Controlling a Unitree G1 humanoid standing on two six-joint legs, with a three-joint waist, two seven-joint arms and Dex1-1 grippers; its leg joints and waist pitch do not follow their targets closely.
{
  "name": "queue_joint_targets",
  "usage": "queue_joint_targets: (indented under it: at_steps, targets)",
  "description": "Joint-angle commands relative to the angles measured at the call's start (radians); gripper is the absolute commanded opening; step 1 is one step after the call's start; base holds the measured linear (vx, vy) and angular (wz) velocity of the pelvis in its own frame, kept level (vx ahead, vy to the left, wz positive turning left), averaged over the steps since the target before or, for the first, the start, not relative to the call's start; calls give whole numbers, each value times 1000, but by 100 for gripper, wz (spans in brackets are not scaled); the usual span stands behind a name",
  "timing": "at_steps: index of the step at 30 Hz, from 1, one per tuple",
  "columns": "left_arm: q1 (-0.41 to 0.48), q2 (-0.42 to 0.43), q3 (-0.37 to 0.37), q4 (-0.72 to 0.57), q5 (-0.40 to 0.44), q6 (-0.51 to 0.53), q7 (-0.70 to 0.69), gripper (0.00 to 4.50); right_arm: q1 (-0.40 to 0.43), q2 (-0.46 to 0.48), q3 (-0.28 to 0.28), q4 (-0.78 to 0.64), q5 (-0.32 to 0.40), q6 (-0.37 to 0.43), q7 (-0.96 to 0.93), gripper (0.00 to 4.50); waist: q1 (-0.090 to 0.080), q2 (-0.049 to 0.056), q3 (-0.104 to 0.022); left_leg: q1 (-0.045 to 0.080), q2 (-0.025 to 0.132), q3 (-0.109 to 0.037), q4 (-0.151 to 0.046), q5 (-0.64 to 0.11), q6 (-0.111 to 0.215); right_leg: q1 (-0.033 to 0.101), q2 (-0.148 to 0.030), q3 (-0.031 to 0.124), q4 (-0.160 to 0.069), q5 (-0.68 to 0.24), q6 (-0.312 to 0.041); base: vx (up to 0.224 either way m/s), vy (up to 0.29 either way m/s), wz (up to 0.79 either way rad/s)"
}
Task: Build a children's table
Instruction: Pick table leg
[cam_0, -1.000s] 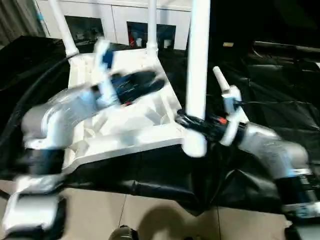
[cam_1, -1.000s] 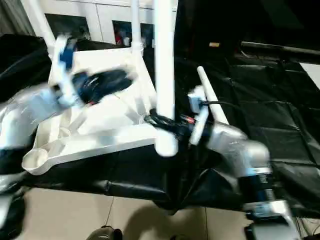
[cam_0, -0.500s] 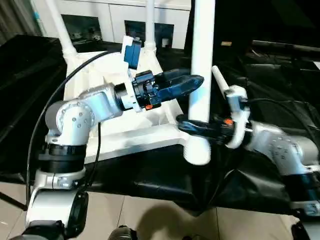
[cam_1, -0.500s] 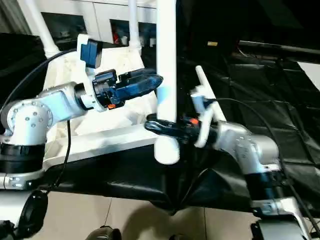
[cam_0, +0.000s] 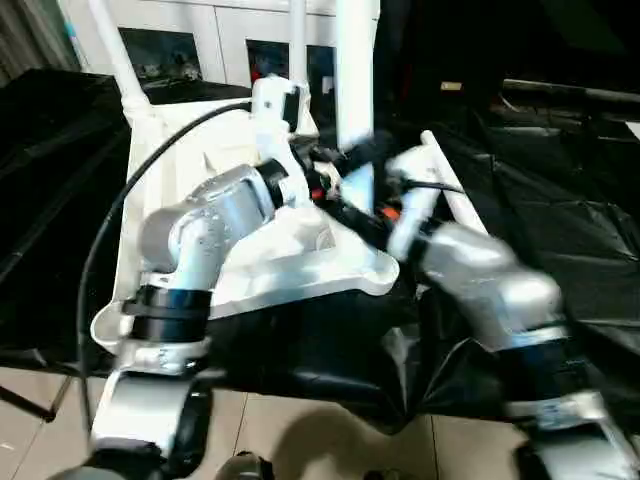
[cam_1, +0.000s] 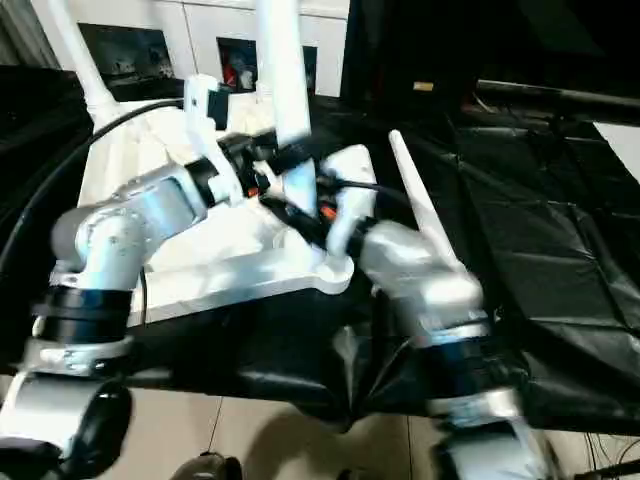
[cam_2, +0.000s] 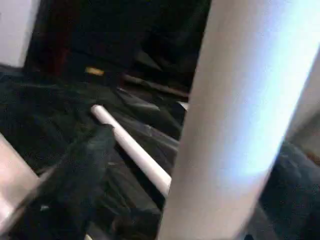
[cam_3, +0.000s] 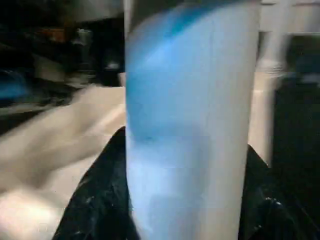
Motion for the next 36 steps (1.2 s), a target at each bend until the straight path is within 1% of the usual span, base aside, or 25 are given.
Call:
queue_joint_targets:
  at_steps: [1, 3, 5, 6, 7, 8, 9, 10, 11, 12, 13, 15, 16, 18, 19, 22, 24, 27, 28, 29, 30, 33, 34, 35, 36]
  targets:
    - [-22, 4, 73, 43, 37, -52, 102, 394, 1, 14, 13, 2, -78, -100, -80, 186, -6, -6, -82, 26, 42, -15, -72, -130, -26, 48, -52, 45, -60, -120, -192, 0, 0, 0]
    - [-29, -8, 92, 58, 32, -77, 128, 372, 6, 23, 38, 24, -145, -162, -143, 186, -7, -8, -81, 25, 41, -16, -73, -136, -22, 51, -51, 44, -61, -115, -184, 0, 0, 0]
    - [-39, -23, 107, 73, 20, -90, 144, 370, 1, 36, 66, 56, -224, -229, -230, 186, -8, -6, -79, 27, 42, -15, -73, -141, -24, 48, -50, 45, -61, -120, -176, 0, 0, 0]
    - [-40, -24, 107, 73, 20, -90, 145, 363, 0, 36, 66, 57, -227, -230, -233, 186, -10, -5, -78, 27, 40, -14, -73, -148, -26, 48, -49, 45, -63, -121, -173, 0, 0, 0]
    - [-42, -33, 106, 76, 32, -101, 162, 350, -13, 40, 78, 79, -277, -249, -297, 186, -10, -7, -78, 27, 41, -16, -74, -150, -26, 49, -49, 45, -61, -117, -169, 0, 0, 0]
    - [-42, -36, 104, 77, 34, -104, 163, 332, -22, 38, 86, 88, -291, -250, -305, 186, -10, -6, -78, 27, 41, -16, -74, -152, -26, 49, -48, 44, -61, -116, -167, 0, 0, 0]
    - [-42, -38, 104, 78, 35, -106, 164, 331, -25, 38, 90, 92, -297, -252, -309, 186, -12, -7, -78, 26, 40, -16, -74, -159, -22, 50, -47, 45, -62, -114, -163, 0, 0, 0]
    - [-42, -42, 105, 79, 34, -108, 166, 331, -29, 40, 91, 98, -310, -258, -329, 186, -12, -1, -78, 27, 40, -16, -74, -163, -21, 51, -48, 45, -61, -111, -162, 0, 0, 0]
    - [-43, -47, 105, 84, 37, -116, 170, 329, -35, 43, 98, 110, -330, -272, -339, 185, -13, -4, -79, 27, 40, -15, -73, -161, -19, 50, -46, 45, -60, -96, -159, 0, 0, 0]
    - [-43, -50, 105, 87, 40, -122, 174, 319, -38, 46, 102, 119, -346, -284, -346, 185, -14, -4, -79, 27, 40, -16, -73, -159, -17, 50, -46, 45, -59, -89, -161, 0, 0, 0]
    - [-44, -50, 100, 91, 44, -130, 170, 292, -39, 46, 108, 123, -365, -294, -362, 185, -15, -4, -78, 26, 40, -16, -74, -163, -15, 50, -46, 45, -60, -85, -163, 0, 0, 0]
    - [-44, -48, 91, 101, 60, -155, 179, 290, -37, 52, 117, 132, -384, -312, -370, 185, -17, -4, -78, 26, 41, -16, -74, -167, -11, 51, -46, 45, -60, -87, -163, 0, 0, 0]
    - [-46, -50, 93, 106, 62, -164, 183, 290, -36, 56, 118, 139, -395, -326, -382, 185, -17, -2, -78, 26, 40, -17, -74, -169, -12, 51, -46, 45, -59, -88, -163, 0, 0, 0]
    - [-48, -50, 96, 109, 67, -171, 188, 267, -36, 61, 116, 147, -401, -337, -391, 185, -20, -2, -78, 27, 42, -17, -75, -180, -12, 51, -47, 45, -60, -88, -163, 0, 0, 0]
    - [-49, -49, 98, 110, 67, -172, 188, 255, -36, 62, 115, 150, -409, -343, -402, 185, -21, 0, -78, 28, 42, -17, -75, -182, -12, 50, -46, 45, -59, -83, -167, 0, 0, 0]
    - [-48, -47, 103, 118, 75, -191, 211, 246, -48, 61, 119, 165, -430, -371, -426, 185, -22, 1, -79, 28, 42, -18, -75, -181, -12, 51, -46, 45, -58, -74, -172, 0, 0, 0]
    - [-45, -48, 105, 117, 73, -194, 216, 218, -52, 65, 117, 172, -425, -386, -418, 185, -23, 0, -80, 27, 41, -17, -74, -179, -11, 53, -47, 45, -57, -62, -175, 0, 0, 0]
    - [-41, -55, 108, 113, 64, -200, 217, 211, -52, 67, 117, 180, -429, -402, -411, 185, -29, -1, -81, 25, 41, -17, -72, -170, 0, 55, -45, 44, -55, -43, -186, 0, 0, 0]
    - [-38, -59, 107, 109, 59, -199, 214, 190, -52, 69, 115, 183, -430, -413, -406, 185, -30, -1, -83, 26, 41, -16, -71, -167, 2, 56, -46, 45, -54, -39, -188, 0, 0, 0]
    - [-36, -61, 105, 105, 57, -199, 213, 182, -51, 70, 112, 183, -430, -419, -403, 220, -30, -1, -82, 26, 41, -16, -71, -165, 6, 55, -46, 45, -54, -37, -192, 0, 0, 0]
    - [-34, -62, 101, 100, 55, -198, 208, 181, -50, 72, 110, 183, -431, -429, -398, 241, -30, -1, -83, 26, 41, -15, -70, -165, 10, 56, -48, 45, -55, -39, -195, 0, 0, 0]
    - [-30, -58, 93, 87, 52, -194, 194, 177, -50, 73, 105, 179, -422, -448, -384, 268, -34, -1, -82, 23, 41, -16, -71, -166, 14, 58, -48, 44, -54, -40, -196, 0, 0, 0]
    - [-30, -53, 87, 84, 53, -194, 185, 175, -51, 72, 104, 178, -416, -457, -376, 283, -33, 0, -83, 26, 41, -16, -70, -168, 16, 56, -47, 44, -55, -43, -196, 0, 0, 0]
    - [-29, -38, 72, 78, 58, -195, 164, 175, -53, 66, 99, 176, -399, -472, -353, 283, -33, 0, -83, 27, 42, -16, -70, -170, 20, 55, -46, 44, -54, -44, -198, 0, 0, 0]
    - [-29, -32, 66, 75, 60, -195, 154, 174, -54, 63, 96, 173, -391, -477, -343, 301, -32, 3, -82, 27, 43, -16, -70, -174, 23, 54, -46, 44, -54, -47, -199, 0, 0, 0]
